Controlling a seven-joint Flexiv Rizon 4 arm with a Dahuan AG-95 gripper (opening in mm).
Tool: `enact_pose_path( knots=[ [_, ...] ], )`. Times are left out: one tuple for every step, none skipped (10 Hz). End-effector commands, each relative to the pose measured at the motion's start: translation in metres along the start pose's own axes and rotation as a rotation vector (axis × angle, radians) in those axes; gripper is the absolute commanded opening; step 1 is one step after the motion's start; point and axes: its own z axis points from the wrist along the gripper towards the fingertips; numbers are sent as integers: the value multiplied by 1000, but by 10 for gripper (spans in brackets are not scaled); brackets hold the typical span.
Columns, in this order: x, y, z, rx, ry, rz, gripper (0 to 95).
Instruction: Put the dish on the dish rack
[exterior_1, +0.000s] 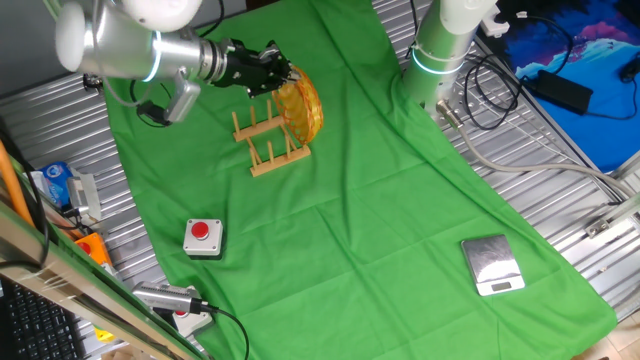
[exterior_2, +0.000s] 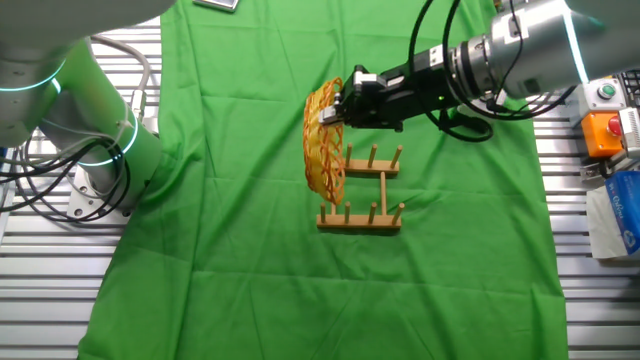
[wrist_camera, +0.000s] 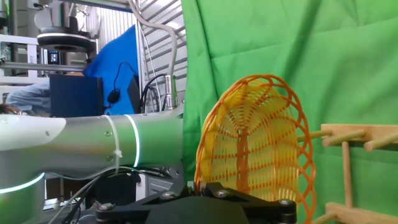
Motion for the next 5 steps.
enact_pose_path(
  knots=[
    [0,0,0,-2,3,4,0],
    [0,-1,0,-3,7,10,0],
    [0,-1,0,-2,8,20,0],
    [0,-1,0,0,4,33,0],
    [0,-1,0,0,-8,48,0]
  ],
)
